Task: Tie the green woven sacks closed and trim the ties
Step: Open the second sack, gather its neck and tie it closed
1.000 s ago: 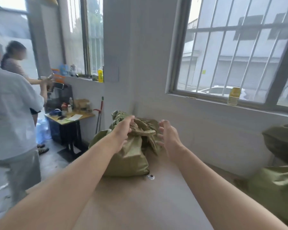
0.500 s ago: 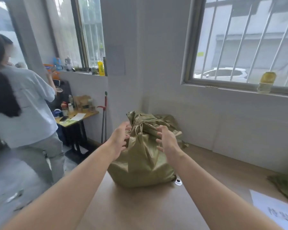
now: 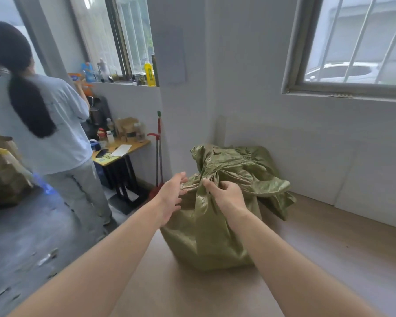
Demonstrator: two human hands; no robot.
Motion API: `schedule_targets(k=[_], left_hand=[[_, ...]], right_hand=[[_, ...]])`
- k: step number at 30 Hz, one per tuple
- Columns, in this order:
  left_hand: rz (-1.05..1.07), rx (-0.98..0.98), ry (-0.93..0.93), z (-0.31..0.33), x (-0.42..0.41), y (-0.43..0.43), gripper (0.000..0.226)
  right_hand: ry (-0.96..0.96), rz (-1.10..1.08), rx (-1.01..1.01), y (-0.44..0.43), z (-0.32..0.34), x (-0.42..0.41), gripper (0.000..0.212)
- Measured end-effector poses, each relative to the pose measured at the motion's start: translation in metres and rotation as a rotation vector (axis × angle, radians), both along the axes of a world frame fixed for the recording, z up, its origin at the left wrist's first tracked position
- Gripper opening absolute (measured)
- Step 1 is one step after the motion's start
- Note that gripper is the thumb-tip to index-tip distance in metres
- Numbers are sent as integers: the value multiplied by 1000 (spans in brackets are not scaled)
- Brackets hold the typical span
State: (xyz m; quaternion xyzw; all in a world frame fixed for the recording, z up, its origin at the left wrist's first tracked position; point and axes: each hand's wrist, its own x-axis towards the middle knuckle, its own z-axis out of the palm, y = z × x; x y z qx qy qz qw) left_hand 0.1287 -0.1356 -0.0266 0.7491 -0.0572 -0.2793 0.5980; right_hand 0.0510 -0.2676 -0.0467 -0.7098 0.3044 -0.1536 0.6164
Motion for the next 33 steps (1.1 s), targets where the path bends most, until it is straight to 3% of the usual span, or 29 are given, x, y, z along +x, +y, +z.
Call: schedule_targets(k=[2,3,6,7,11,15,19,22,25,33], left_hand=[[12,-15,8,-6,17,-5,49],[16,-27,14,-9,25,-7,45],[-8,-70,46,-7,45,-17,39],[-25,-87,72,-6,51,-20,39],[-64,-142,103,-5,71,-25,44],[-79,-98,80,-2,81,-20,36],[-103,-105,112,-28,111,-21,67],[-138,-136,126,-36,113,-26,92],[-187,-162,102,-16,87,-25,101],[-272,-94,83,-21,29,-49,88]], right_hand=[[15,-5,-104,-4,-16,19,83],[27,13,-123,-7,-22,26,75],[17,37,-135,1,-11,22,11],[-7,25,-111,2,-8,22,10],[-107,-94,40,5,2,27,28],[-344,-276,257,6,20,27,32],[-498,-320,341,6,45,7,60],[-550,-386,418,5,50,-7,50],[-590,-438,440,5,53,-23,48],[-660,-508,436,-9,59,-94,48]])
